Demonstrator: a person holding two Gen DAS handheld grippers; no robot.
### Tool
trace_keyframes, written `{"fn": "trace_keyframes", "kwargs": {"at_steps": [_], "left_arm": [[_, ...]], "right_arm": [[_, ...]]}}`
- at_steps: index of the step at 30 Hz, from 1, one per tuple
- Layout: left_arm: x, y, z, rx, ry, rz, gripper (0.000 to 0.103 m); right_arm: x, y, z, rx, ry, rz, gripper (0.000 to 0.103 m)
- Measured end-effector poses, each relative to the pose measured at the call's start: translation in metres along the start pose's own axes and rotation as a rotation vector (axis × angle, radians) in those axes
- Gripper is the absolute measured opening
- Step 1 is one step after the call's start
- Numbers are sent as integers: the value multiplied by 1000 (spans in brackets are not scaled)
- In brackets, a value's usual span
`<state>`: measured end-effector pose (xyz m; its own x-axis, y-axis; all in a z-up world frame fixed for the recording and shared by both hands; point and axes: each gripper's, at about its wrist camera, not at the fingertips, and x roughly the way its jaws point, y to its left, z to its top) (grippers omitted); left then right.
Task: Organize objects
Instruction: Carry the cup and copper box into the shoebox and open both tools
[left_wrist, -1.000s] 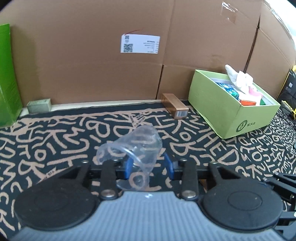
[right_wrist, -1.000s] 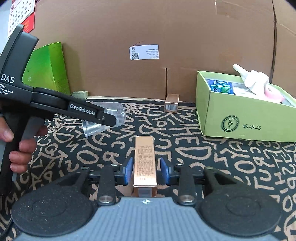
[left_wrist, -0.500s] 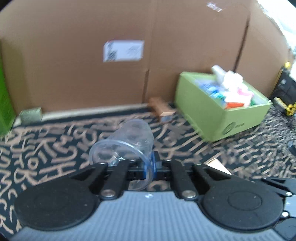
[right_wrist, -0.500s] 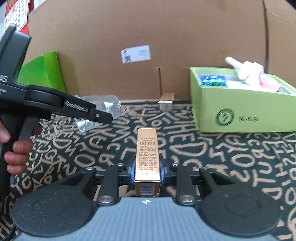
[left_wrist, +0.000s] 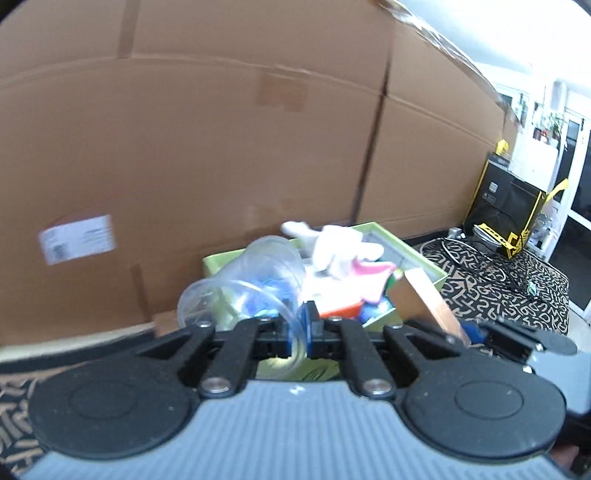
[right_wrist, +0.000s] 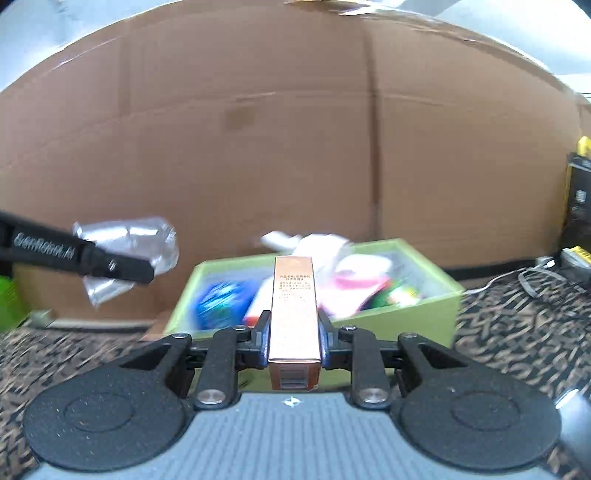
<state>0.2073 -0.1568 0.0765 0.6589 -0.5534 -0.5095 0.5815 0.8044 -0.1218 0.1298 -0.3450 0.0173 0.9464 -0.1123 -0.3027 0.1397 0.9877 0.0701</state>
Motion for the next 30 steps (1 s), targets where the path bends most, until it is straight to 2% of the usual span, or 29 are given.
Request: {"fn": "trace_keyframes", "kwargs": {"at_steps": [4, 9, 12, 15, 16, 17, 18, 19, 20, 23, 25, 27, 30], "left_arm": [[38, -19, 20, 32, 8, -4, 6], [86, -27, 38, 2, 33, 5, 6], [108, -27, 40, 5, 42, 17, 6], [127, -26, 35, 23, 67, 37, 9], [131, -24, 32, 24, 74, 40, 20], [133, -23, 29, 26, 76, 38, 30], [132, -21, 25, 26, 66, 40, 51], [130, -19, 22, 27, 48, 49, 63], [127, -18, 19, 34, 31, 58, 66], [120, -19, 14, 59, 18, 64, 79], [113, -22, 11, 59, 1, 77, 102], [105, -27, 8, 56, -24, 91, 103], [87, -30, 4, 66, -27, 81, 103]], "right_arm": [[35, -32, 15, 15, 8, -55, 28], [71, -51, 24, 43, -2, -56, 28], [86, -50, 21, 38, -15, -31, 28], [103, -47, 10, 5, 39, 19, 28], [105, -46, 5, -15, 52, 19, 28], [103, -45, 1, -29, 46, 12, 35], [98, -45, -3, -33, 28, 1, 46], [91, -45, -5, -31, 4, -7, 54], [84, -46, -6, -28, -17, -14, 63], [67, -47, -5, -31, -46, -33, 69], [58, -46, -4, -22, -39, -40, 73], [51, -48, -3, -9, -31, -46, 79], [45, -42, 0, 3, -16, -37, 82]]}}
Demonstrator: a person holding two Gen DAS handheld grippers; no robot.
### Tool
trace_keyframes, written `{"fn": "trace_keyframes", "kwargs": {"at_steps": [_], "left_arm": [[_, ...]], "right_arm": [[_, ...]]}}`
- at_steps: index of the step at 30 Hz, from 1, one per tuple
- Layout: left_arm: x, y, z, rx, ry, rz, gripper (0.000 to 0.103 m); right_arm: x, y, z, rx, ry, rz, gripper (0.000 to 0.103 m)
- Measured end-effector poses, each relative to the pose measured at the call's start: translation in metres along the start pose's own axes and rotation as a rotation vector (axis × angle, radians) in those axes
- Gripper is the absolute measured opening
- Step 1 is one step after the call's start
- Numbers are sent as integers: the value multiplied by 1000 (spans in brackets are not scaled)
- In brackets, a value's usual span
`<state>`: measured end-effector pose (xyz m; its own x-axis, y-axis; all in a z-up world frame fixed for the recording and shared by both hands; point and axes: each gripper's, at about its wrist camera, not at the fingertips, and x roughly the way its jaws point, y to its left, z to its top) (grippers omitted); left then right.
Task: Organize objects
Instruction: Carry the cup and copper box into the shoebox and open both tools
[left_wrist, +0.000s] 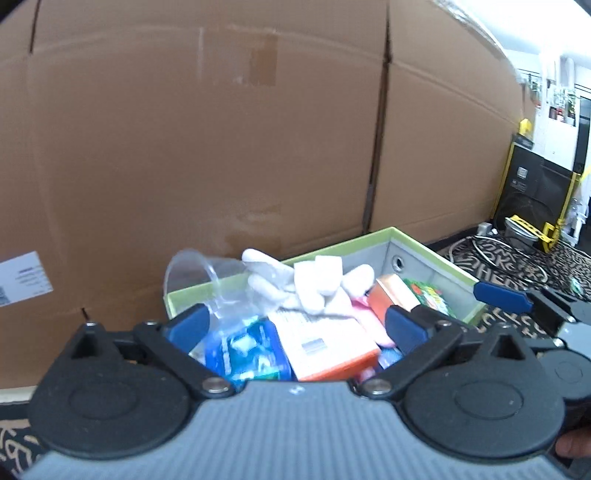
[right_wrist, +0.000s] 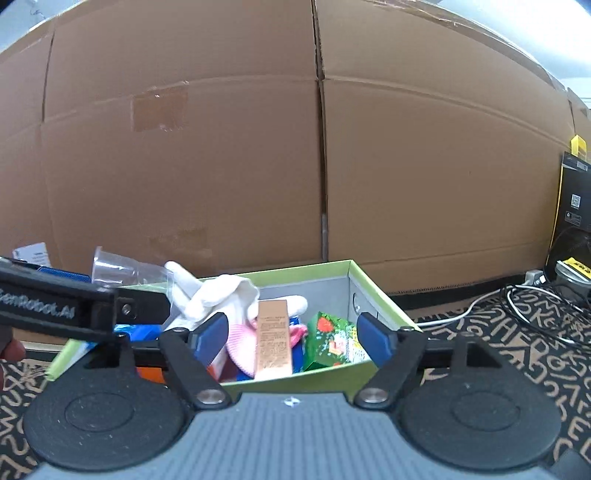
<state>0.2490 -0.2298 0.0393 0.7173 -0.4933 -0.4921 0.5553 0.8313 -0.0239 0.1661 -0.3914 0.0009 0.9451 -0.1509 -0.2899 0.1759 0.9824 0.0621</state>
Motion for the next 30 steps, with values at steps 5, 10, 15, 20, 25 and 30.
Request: {"fn": "trace_keyframes", "kwargs": {"at_steps": [5, 10, 15, 20, 25, 30], "left_arm": [[-41, 10, -9, -36, -1, 3, 103], [-87, 30, -32, -74, 26, 63, 103], [-120, 55, -67, -110, 55, 109, 103], [-142, 78, -94, -167, 90, 152, 103], [-164, 99, -114, -210, 87, 185, 103], [-175, 118, -125, -247, 83, 209, 103]], "right_arm": [[-32, 17, 0, 7, 7, 28, 91], [-54, 40, -8, -8, 56, 32, 97], [-68, 70, -31, -42, 137, 58, 99], [-71, 98, -51, -63, 205, 80, 99], [-71, 118, -58, -80, 234, 92, 99], [-75, 135, -57, -74, 231, 130, 99]]}}
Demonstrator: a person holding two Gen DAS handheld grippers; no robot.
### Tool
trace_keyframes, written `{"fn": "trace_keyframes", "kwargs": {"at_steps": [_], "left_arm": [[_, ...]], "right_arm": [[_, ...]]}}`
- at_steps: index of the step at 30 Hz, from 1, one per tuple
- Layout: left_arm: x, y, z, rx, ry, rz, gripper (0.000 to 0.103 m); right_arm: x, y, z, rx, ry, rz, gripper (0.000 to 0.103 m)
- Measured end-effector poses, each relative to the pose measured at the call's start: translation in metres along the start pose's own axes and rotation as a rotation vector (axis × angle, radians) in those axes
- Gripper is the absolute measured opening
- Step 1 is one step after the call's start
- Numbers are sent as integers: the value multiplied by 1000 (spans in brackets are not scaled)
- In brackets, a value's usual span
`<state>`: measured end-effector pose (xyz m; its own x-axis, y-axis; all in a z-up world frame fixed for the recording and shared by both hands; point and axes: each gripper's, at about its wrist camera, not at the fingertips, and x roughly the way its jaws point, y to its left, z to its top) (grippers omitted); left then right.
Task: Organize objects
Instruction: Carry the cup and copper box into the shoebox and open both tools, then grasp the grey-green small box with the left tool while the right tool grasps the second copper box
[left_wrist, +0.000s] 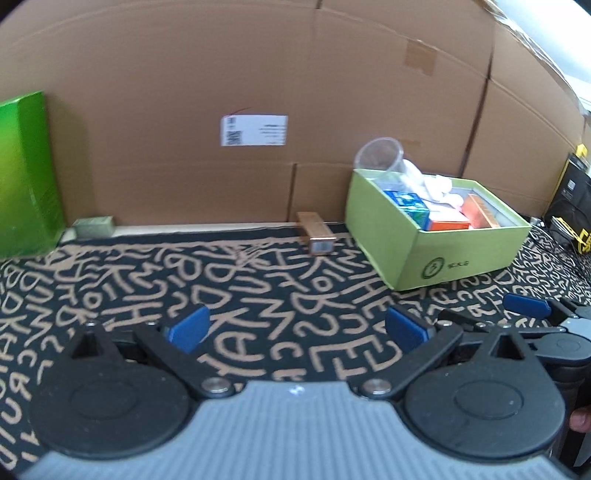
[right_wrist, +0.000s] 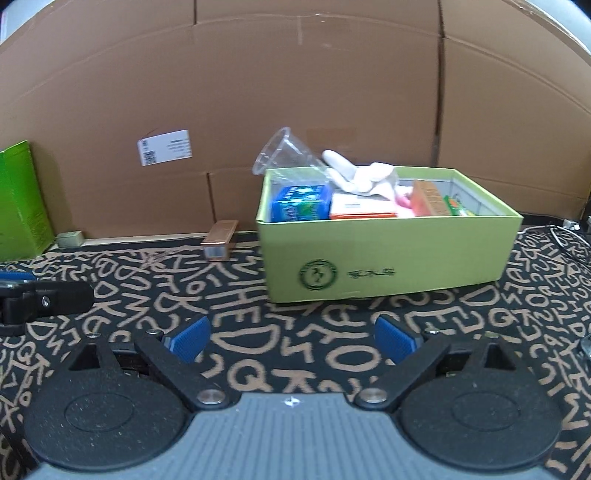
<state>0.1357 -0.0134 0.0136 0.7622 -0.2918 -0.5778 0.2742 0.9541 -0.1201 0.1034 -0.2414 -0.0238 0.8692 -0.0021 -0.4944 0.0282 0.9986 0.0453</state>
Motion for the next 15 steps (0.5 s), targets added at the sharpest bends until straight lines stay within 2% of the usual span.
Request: {"fn": "trace_keyframes", "kwargs": {"at_steps": [4, 5, 6, 8, 9, 15], "left_arm": [[0, 21, -5, -33, 5, 31, 103], [2, 27, -6, -39, 10, 41, 103], [3, 32, -7, -44, 14, 48, 103], [6, 43, -8, -54, 13, 68, 103], [7, 50, -8, -58, 10, 78, 103], [16, 99, -1, -109, -10, 130, 103]], "right_arm": [[6, 20, 3, -8, -47, 114, 99], [10, 26, 4, -18, -66, 134, 97], [16, 32, 7, -30, -75, 147, 90], [33, 44, 15, -31, -61, 148, 77], [42, 49, 19, -26, -58, 149, 75], [86, 85, 37, -93, -44, 100, 73]]}}
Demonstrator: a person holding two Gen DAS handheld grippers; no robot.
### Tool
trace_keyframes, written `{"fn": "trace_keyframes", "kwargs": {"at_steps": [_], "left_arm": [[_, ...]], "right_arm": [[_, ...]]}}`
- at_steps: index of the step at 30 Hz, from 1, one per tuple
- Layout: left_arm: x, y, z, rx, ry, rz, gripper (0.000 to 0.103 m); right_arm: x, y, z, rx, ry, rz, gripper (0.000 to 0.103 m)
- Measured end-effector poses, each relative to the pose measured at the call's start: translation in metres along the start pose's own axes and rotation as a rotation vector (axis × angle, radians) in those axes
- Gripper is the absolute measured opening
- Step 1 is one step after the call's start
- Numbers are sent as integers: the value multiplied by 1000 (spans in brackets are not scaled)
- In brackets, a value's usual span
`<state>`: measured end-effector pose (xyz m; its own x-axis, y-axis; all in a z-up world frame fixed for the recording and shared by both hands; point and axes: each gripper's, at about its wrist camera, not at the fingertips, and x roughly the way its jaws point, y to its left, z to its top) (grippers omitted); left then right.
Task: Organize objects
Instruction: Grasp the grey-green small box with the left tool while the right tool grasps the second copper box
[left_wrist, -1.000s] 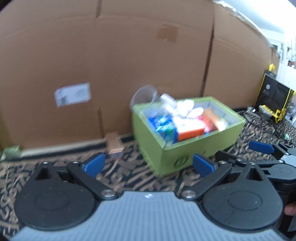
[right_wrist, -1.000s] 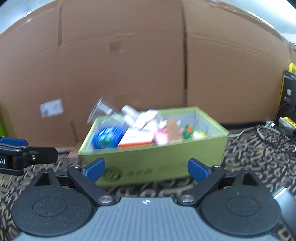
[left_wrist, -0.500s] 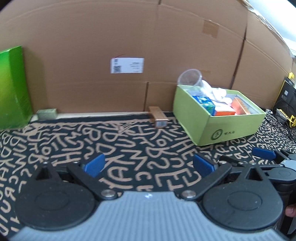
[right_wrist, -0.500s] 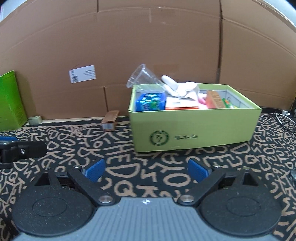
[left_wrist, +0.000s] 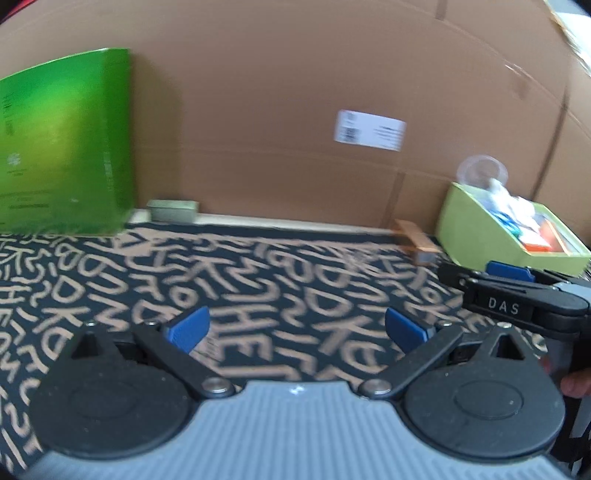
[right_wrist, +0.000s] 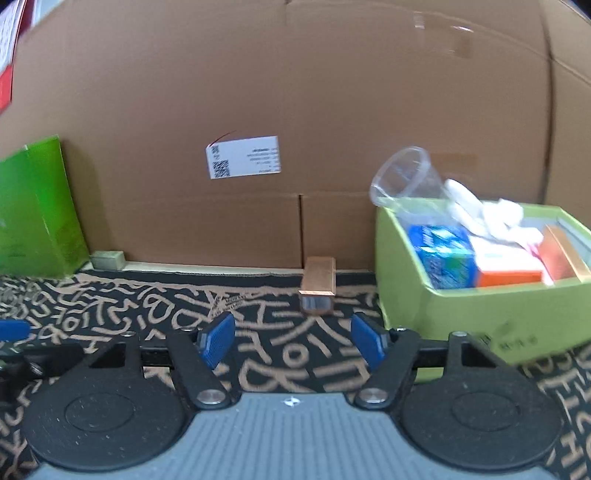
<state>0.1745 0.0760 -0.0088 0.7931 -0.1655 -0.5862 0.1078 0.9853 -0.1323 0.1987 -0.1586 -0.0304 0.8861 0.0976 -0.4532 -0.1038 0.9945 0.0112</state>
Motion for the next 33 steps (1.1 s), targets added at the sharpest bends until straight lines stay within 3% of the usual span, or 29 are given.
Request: {"fn": "trace_keyframes", "kwargs": {"at_steps": [7, 13, 23, 30, 31, 32, 33], "left_arm": [[42, 57, 33, -69, 5, 112, 103], [97, 89, 71, -200, 21, 177, 103], [173, 97, 96, -210, 81, 297, 103], [193, 103, 102, -169, 84, 289, 98], [193, 100, 101, -146, 76, 272, 90], [193, 97, 100, -123, 81, 269, 87], [192, 94, 99, -103, 80, 264, 76]], "right_arm": [[49, 21, 10, -50, 65, -113, 73], [68, 23, 9, -65, 82, -183, 73], [82, 15, 7, -53, 119, -191, 73], [94, 5, 14, -19, 134, -161, 73], [94, 3, 14, -7, 136, -148, 70], [95, 1, 15, 3, 137, -130, 57], [94, 0, 15, 15, 135, -122, 41]]}}
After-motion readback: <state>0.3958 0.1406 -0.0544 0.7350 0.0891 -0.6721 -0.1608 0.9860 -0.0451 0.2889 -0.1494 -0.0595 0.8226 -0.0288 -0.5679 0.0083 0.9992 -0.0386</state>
